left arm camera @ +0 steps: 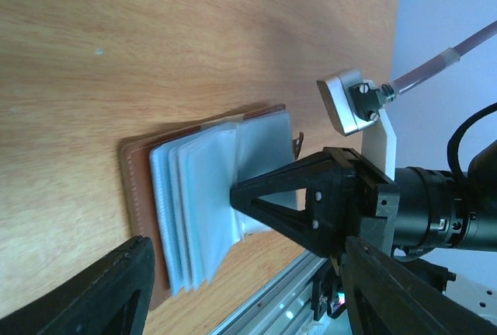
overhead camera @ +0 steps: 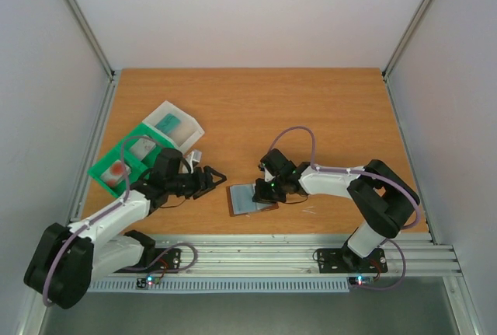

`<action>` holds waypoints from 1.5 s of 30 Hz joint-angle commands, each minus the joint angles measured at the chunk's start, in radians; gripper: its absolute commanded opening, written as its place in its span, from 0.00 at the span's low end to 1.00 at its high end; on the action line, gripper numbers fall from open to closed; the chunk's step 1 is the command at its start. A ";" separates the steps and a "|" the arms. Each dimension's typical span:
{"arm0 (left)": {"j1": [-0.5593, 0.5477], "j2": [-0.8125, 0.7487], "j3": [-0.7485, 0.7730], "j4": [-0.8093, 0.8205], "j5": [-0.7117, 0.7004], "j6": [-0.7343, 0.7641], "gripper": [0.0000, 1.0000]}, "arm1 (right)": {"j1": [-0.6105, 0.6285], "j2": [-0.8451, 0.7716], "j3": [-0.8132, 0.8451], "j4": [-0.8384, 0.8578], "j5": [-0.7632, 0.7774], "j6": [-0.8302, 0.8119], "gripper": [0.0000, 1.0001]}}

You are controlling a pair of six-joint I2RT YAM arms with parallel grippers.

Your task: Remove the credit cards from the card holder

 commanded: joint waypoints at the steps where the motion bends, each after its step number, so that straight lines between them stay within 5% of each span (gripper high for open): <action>1: -0.040 0.056 -0.025 0.195 -0.030 -0.044 0.67 | 0.009 0.009 -0.044 0.043 0.004 0.025 0.04; 12: -0.129 0.232 -0.028 0.392 -0.051 -0.084 0.67 | 0.009 0.014 -0.073 0.107 -0.043 0.059 0.03; 45: -0.135 0.391 -0.041 0.576 -0.015 -0.146 0.74 | 0.009 0.024 -0.080 0.130 -0.054 0.074 0.02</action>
